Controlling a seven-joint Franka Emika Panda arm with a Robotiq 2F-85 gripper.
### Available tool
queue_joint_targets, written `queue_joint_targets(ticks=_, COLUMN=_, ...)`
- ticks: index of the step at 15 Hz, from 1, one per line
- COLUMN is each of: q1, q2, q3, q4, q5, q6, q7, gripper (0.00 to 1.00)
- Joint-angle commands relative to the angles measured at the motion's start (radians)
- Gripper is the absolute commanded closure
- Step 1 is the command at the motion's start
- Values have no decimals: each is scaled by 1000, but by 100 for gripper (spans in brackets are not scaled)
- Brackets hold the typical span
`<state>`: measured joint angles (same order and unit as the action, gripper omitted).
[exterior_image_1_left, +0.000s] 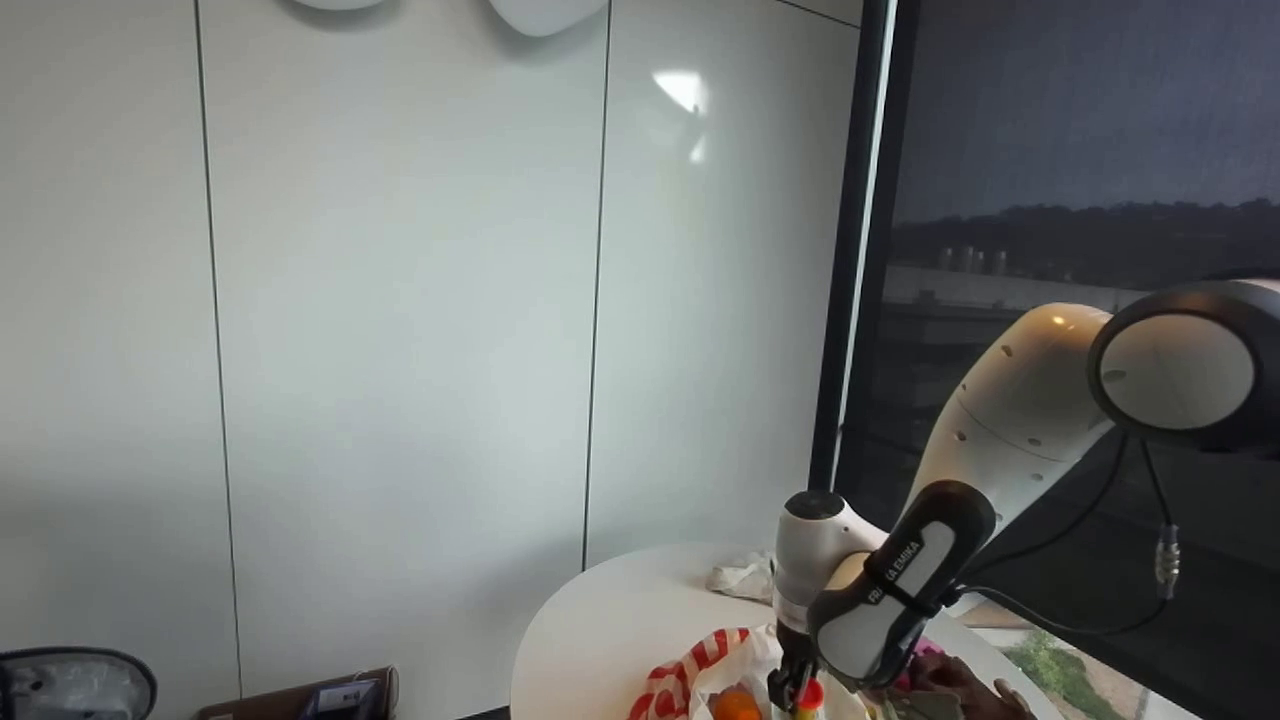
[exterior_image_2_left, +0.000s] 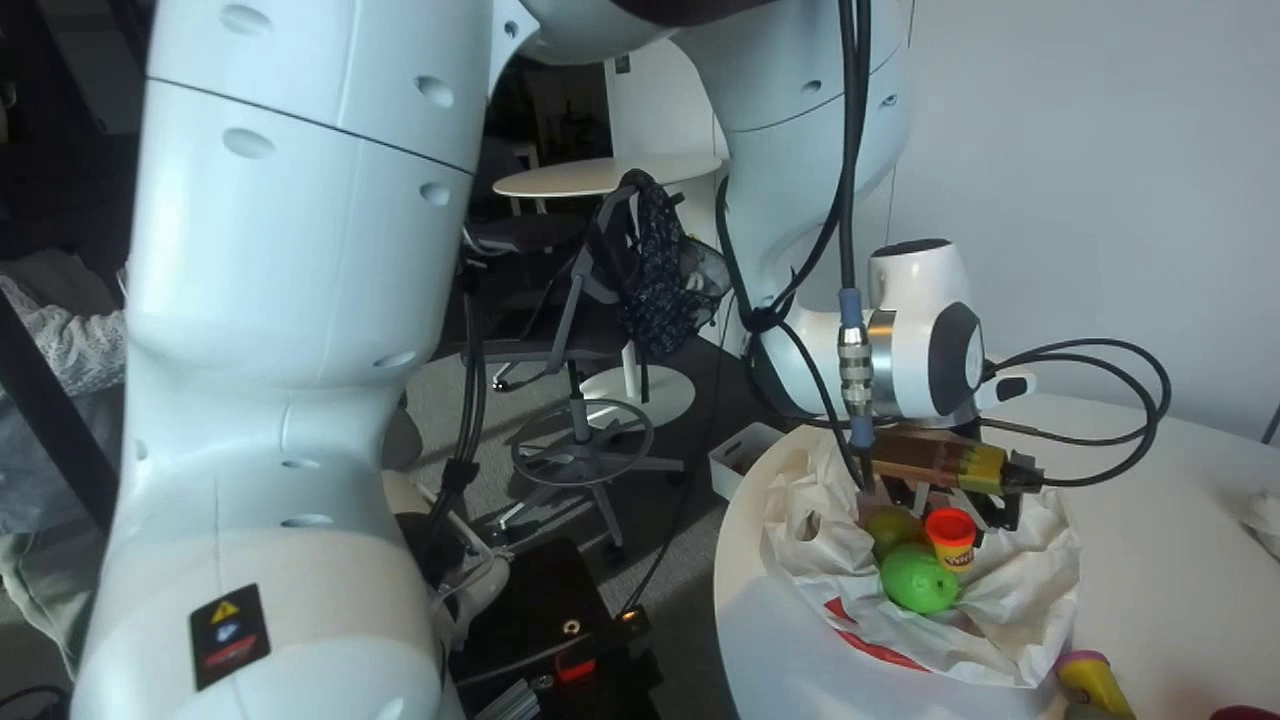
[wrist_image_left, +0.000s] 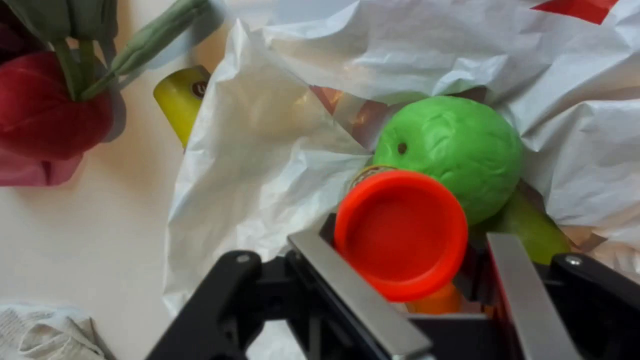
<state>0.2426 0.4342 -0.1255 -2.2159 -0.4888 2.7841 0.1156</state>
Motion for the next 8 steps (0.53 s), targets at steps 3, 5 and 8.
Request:
queue_joint_targets(ticks=3, q1=41, q2=5, q3=28, q4=13, q5=-19, q6=108, q7=-11, gripper=75)
queue_joint_targets(ticks=5, q1=30, q2=22, q3=47, q4=6, q5=-4, q6=189, q7=-34, gripper=75)
queue_joint_targets(ticks=8, q1=2, q2=41, q3=73, q4=-10, q5=-14, q6=294, q7=-46, gripper=25)
